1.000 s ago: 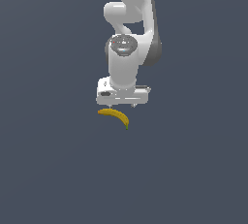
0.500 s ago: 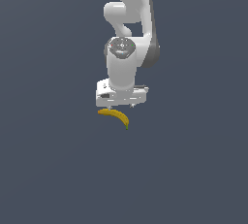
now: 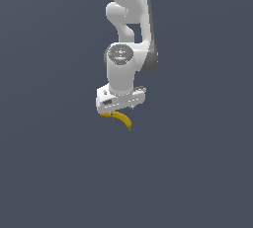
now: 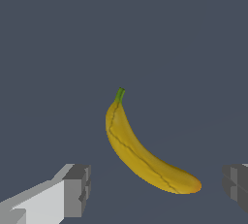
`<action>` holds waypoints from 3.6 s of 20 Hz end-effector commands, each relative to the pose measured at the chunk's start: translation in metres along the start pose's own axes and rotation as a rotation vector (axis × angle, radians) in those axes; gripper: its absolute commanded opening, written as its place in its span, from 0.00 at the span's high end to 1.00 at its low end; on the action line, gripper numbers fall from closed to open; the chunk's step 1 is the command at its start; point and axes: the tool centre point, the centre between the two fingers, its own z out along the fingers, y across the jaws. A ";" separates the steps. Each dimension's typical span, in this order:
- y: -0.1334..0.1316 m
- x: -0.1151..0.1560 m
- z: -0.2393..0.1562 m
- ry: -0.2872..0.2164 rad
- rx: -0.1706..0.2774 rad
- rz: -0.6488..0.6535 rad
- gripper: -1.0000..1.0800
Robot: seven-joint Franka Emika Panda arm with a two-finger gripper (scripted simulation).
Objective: Pick up the object and move it to a goal position.
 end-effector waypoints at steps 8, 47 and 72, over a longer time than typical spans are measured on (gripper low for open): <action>0.007 -0.011 0.025 0.013 -0.001 -0.244 0.04; 0.012 -0.032 0.102 0.049 -0.003 -0.685 0.04; 0.001 -0.022 0.102 0.049 -0.002 -0.689 1.00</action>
